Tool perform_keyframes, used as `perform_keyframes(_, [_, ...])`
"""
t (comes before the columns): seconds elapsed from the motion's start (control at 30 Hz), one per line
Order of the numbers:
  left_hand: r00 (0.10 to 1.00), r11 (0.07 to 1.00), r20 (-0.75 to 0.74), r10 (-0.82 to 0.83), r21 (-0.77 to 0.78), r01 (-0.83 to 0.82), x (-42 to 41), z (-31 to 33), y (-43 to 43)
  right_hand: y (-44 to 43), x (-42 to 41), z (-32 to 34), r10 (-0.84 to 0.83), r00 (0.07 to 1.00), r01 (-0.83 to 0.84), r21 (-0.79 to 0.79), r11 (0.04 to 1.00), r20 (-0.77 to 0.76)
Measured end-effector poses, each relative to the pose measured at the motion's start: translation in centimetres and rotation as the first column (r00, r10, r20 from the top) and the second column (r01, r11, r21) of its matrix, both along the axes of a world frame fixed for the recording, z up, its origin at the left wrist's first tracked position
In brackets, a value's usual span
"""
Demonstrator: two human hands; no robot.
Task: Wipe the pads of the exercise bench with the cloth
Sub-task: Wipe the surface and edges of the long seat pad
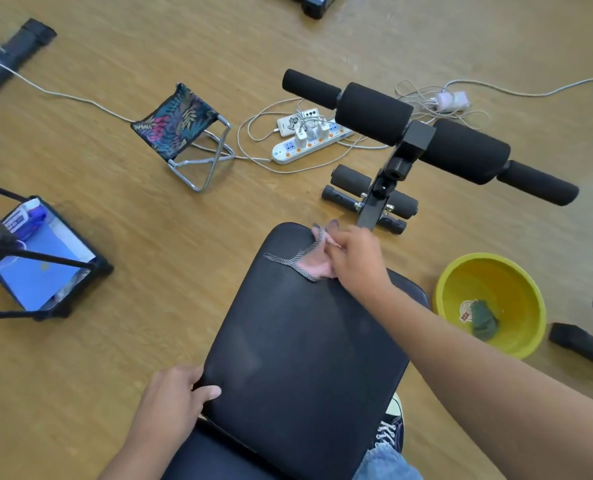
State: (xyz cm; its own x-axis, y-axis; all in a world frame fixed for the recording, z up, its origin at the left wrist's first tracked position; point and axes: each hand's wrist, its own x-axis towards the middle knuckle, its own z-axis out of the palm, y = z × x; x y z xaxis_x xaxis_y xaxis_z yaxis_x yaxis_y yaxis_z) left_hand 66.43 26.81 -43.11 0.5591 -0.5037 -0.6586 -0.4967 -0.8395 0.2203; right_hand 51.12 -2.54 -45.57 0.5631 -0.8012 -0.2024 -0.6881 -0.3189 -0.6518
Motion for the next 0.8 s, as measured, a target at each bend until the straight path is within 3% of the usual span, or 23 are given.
perform_keyframes(0.17, [0.999,0.999,-0.023,-0.023,-0.036,0.022,0.0,-0.1,0.3,-1.4,0.7,0.2,0.100,0.994,-0.100,0.012,0.995,-0.044])
perform_keyframes(0.4, [0.998,0.998,0.012,-0.063,-0.027,0.063,0.0,0.0,-0.1,1.6,-13.7,-0.3,-0.256,0.961,0.259,0.015,0.966,-0.107])
perform_keyframes(0.47, [0.998,0.998,0.002,-0.057,-0.033,0.057,0.0,0.1,-0.2,3.2,-15.6,-1.1,-0.473,0.870,0.488,0.107,0.866,-0.139])
perform_keyframes(0.53, [0.998,0.997,0.011,-0.066,-0.032,0.066,0.1,0.0,-0.3,5.8,-16.3,-2.0,-0.592,0.788,0.616,0.235,0.752,-0.170])
perform_keyframes(0.63, [0.998,0.997,0.020,-0.056,-0.045,0.057,-0.3,0.0,-0.4,12.4,-16.5,-2.9,-0.660,0.732,0.665,0.391,0.636,-0.172])
perform_keyframes(0.8, [0.997,0.997,0.036,-0.073,0.016,0.073,0.1,-0.6,0.0,18.3,-16.9,-2.1,-0.609,0.740,0.643,0.570,0.512,-0.287])
